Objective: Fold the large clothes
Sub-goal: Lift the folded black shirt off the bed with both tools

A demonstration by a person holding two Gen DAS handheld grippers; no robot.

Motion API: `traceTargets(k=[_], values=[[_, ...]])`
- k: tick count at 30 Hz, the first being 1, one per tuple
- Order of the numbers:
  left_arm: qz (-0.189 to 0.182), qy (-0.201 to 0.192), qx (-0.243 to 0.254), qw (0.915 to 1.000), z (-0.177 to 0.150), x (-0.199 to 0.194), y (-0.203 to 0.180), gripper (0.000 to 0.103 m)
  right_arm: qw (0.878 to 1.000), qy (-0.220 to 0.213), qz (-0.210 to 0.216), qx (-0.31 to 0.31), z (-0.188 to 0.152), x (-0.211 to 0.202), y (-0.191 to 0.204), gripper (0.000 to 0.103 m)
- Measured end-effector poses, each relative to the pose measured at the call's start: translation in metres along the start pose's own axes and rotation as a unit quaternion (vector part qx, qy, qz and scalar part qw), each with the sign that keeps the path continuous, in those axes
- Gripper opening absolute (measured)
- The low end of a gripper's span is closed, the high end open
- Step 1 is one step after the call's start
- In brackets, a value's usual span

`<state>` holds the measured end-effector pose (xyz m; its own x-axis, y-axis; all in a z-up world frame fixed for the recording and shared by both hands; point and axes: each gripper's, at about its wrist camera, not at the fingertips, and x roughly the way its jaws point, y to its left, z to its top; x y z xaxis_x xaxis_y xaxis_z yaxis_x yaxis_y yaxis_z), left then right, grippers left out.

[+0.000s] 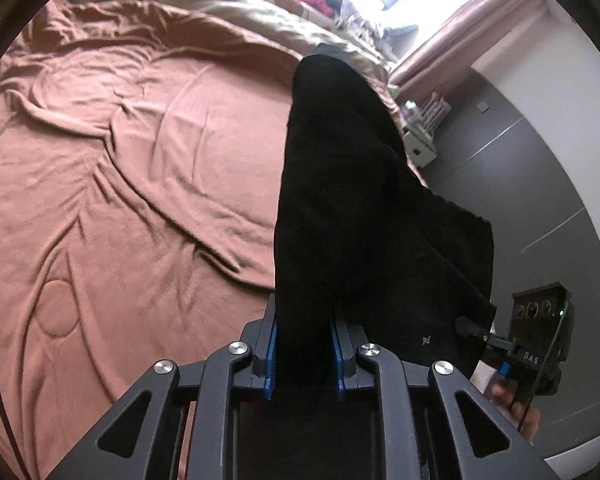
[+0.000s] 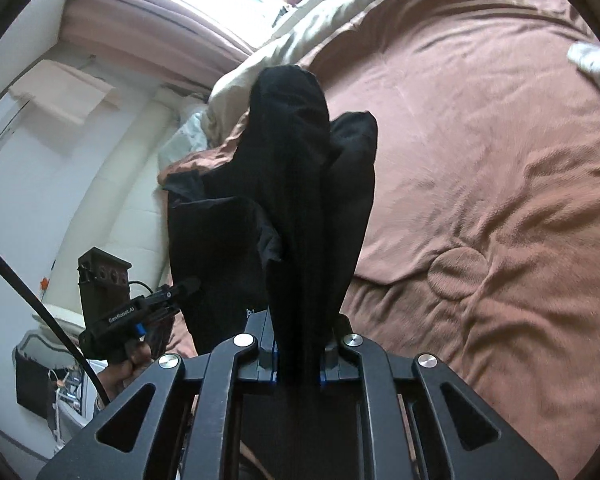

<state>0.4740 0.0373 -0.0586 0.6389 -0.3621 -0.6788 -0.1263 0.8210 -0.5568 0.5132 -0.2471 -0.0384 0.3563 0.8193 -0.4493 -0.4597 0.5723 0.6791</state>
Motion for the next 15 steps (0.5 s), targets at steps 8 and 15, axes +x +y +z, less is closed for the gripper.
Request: traceTargets(k=[8,15], values=[[-0.012,-0.04,0.002,0.9991,-0.026,-0.06,-0.037,0.021,0.999,-0.03,0.001,-0.035,-0.035,-0.053,0.029,0.01],[-0.038,-0.071,0.011,0.9967,-0.05,-0.107,-0.065,0.021,0.996,-0.059,0.004,-0.072,-0.065,-0.102,0.056,0.009]])
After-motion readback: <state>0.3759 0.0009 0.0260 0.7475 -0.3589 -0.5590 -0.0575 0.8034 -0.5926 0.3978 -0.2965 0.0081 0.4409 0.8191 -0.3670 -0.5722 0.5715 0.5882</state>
